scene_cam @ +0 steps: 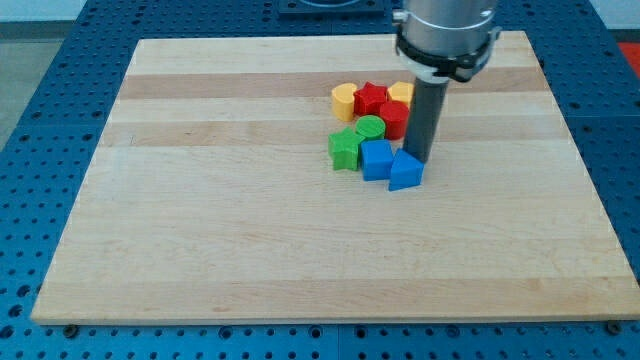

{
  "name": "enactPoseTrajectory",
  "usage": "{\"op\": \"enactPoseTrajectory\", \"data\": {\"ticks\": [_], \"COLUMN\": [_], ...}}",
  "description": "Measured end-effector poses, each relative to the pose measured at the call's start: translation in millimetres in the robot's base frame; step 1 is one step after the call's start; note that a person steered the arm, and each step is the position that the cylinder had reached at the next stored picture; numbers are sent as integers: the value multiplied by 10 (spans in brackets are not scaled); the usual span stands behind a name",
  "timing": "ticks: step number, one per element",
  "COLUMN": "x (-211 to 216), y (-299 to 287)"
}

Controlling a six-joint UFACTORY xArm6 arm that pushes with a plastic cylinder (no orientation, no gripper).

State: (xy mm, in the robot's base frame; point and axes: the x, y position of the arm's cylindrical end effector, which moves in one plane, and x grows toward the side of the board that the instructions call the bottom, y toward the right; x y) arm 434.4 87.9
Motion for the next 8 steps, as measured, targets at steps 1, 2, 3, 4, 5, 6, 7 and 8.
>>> {"op": "enactPoseTrajectory", "data": {"ticks": [1,2,3,4,5,6,7,8], "x": [108,311,615,749,749,610,574,534], "y": [-60,78,128,43,-153,-190,-190,-182]}}
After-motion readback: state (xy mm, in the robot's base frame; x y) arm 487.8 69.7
